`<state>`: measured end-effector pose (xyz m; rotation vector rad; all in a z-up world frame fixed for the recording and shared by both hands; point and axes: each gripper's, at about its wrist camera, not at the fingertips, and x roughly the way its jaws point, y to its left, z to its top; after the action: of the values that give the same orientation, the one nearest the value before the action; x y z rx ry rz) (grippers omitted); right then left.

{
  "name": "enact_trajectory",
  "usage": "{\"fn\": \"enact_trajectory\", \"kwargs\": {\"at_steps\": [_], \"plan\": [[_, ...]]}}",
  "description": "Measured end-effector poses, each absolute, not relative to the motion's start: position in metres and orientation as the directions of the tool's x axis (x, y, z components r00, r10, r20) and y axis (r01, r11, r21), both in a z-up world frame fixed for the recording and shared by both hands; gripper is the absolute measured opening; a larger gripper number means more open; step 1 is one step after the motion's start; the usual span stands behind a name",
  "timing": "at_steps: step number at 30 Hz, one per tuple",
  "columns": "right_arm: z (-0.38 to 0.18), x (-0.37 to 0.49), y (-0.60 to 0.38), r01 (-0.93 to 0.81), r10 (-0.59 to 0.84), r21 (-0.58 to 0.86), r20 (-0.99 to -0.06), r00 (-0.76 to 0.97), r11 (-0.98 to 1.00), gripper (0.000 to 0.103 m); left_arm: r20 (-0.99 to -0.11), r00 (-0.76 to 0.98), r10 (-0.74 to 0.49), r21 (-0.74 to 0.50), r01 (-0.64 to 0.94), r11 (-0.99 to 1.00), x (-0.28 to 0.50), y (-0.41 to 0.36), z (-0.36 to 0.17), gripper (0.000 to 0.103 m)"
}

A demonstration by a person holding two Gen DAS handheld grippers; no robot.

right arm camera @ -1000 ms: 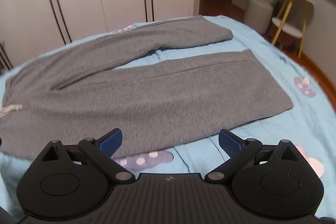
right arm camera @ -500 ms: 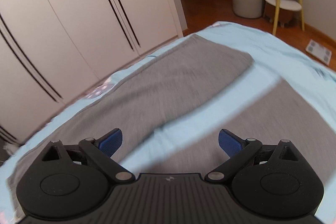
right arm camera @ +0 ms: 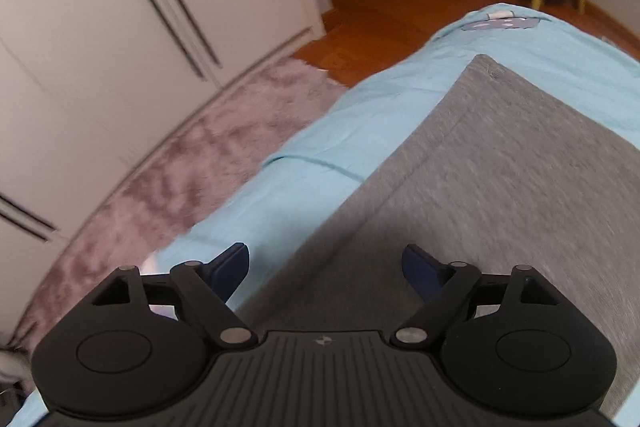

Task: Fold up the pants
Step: 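Grasp the grey pant leg cuffs with the right tool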

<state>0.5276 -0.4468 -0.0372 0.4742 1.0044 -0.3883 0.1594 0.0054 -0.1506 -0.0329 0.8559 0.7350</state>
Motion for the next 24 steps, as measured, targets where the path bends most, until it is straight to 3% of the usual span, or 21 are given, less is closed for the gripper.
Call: {"fn": "enact_trajectory", "kwargs": {"at_steps": [4,6,7,8,10,15,19,21,24], "plan": [[-0.049,0.538,-0.454,0.560,-0.151,0.153,-0.876,0.459,0.814,0.069,-0.680,0.441,0.587,0.268,-0.596,0.757,0.158,0.001,-0.154,0.103],[-0.051,0.536,-0.454,0.572,-0.192,0.118,-0.871,0.452,0.812,0.052,-0.680,0.444,0.584,0.262,-0.597,0.758,0.157,0.001,-0.155,0.103],[-0.052,0.533,-0.453,0.569,-0.222,0.087,-0.864,0.452,0.818,0.034,-0.681,0.445,0.582,0.254,-0.601,0.758,0.157,0.002,-0.154,0.103],[-0.052,0.528,-0.452,0.558,-0.245,0.062,-0.855,0.458,0.827,0.022,-0.682,0.448,0.579,0.246,-0.605,0.757,0.156,0.003,-0.155,0.103],[-0.050,0.515,-0.457,0.536,-0.231,0.075,-0.846,0.481,0.841,0.007,-0.673,0.461,0.578,0.248,-0.596,0.764,0.154,0.002,-0.155,0.103],[0.001,0.434,-0.489,0.470,-0.105,0.291,-0.752,0.651,0.833,0.005,-0.692,0.471,0.546,0.219,-0.584,0.781,0.151,0.008,-0.154,0.103],[0.042,0.308,-0.505,0.369,-0.077,0.350,-0.627,0.775,0.861,0.005,-0.748,0.481,0.458,0.128,-0.573,0.809,0.146,0.023,-0.152,0.103],[0.044,0.233,-0.513,0.358,-0.074,0.374,-0.596,0.799,0.855,0.005,-0.750,0.500,0.433,0.098,-0.564,0.820,0.141,0.026,-0.149,0.103],[0.016,0.131,-0.519,0.410,-0.081,0.407,-0.622,0.779,0.816,0.005,-0.751,0.515,0.414,0.084,-0.547,0.833,0.133,0.024,-0.145,0.103]]}}
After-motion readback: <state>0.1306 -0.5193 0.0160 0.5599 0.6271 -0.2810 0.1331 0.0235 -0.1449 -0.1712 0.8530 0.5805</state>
